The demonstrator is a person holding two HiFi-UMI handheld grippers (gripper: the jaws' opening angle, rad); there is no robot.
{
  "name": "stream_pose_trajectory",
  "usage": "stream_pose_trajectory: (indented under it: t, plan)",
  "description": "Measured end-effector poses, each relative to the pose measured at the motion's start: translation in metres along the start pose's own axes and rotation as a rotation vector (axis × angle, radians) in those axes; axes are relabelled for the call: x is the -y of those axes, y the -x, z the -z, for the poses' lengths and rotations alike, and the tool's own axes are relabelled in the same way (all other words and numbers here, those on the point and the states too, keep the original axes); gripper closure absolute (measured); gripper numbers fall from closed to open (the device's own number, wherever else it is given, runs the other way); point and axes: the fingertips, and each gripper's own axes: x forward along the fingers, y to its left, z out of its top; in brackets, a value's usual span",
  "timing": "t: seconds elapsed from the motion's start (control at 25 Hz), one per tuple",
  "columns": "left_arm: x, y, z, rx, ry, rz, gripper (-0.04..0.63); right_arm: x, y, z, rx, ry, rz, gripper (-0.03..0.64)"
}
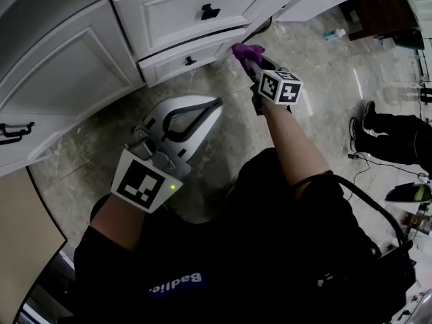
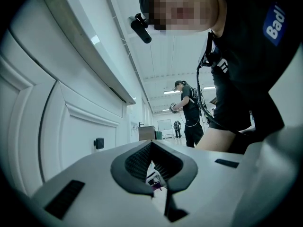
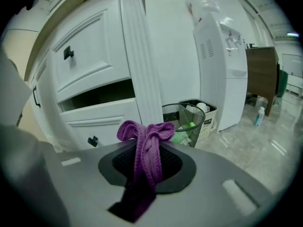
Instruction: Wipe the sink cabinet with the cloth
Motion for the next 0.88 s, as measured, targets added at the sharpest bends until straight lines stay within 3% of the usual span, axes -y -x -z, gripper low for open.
stream_pose_trajectory:
  t: [0.28, 0.88]
  plan:
    - [0.005, 0.0, 0.0, -0.005, -0.01, 0.009, 0.606, -0.059, -0.031, 0.012, -0.069, 0.102, -0.095, 0.537]
    - [0.012, 0.004, -0.015, 0.032, -0.023, 0.029, 0.606, -0.228, -0.021, 0.015, -0.015, 0.212, -0.424, 0.537]
